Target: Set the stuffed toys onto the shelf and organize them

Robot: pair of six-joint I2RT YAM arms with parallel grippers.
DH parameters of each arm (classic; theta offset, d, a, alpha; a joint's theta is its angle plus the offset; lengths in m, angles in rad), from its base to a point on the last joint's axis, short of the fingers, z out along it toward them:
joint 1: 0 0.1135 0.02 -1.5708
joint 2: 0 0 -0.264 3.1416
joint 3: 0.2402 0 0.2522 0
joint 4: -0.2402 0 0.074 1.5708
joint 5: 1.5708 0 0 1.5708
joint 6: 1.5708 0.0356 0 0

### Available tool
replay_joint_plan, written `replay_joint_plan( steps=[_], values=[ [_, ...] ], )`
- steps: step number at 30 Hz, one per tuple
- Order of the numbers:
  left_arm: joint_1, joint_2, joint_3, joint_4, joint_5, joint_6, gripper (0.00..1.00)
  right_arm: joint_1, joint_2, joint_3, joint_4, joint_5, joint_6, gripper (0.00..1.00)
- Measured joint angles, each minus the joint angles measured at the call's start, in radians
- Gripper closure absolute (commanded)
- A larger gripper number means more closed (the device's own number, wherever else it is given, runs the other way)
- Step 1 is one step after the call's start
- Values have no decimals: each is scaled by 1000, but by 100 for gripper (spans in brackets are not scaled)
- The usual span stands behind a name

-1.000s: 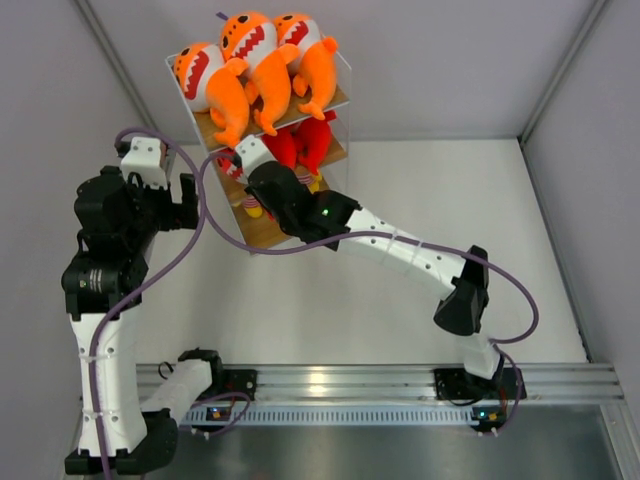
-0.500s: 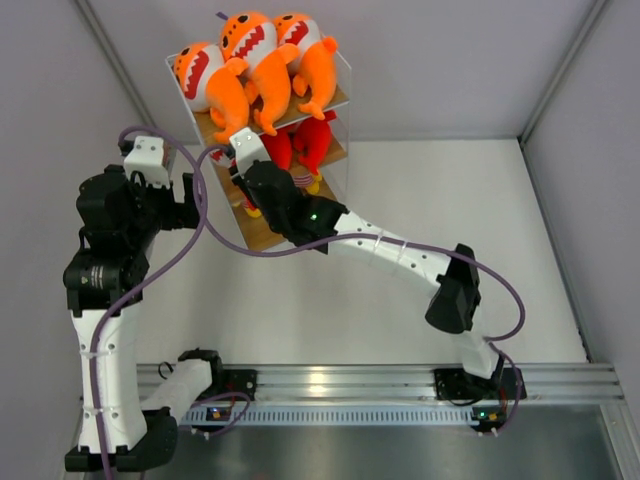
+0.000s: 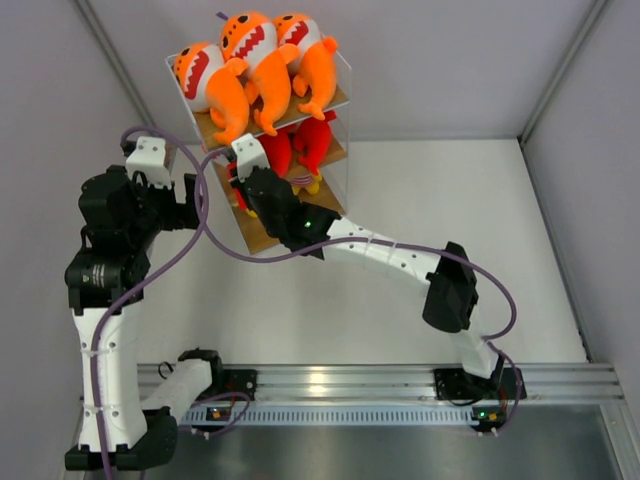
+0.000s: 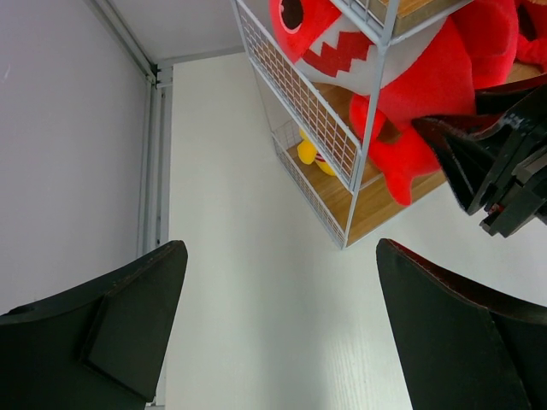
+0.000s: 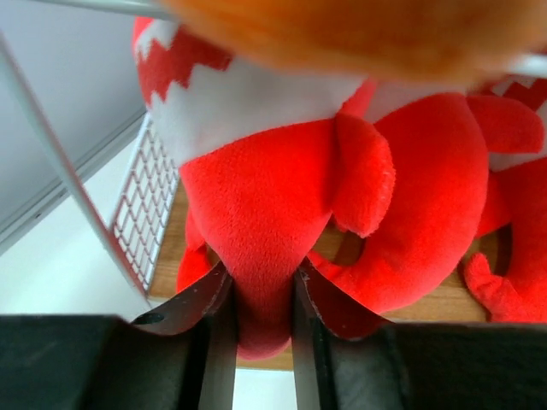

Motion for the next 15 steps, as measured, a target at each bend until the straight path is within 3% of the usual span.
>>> replay_joint_plan(
  steps=[1,2,4,11,15],
  values=[
    [0,0,0,0,2,0,2,1,0,-4,4,-6,-6,67],
    [0,1,0,0,4,0,2,2,1,-4,7,-16,-11,51],
    [0,2,0,0,7,0,2,3,1,3,11,-23,-17,45],
    [0,1,-5,0,7,2,2,1,3,3,33,-29,-10,44],
    [0,2,-11,0,8,2,2,1,-31,-79,70,-38,-9,47]
  ],
)
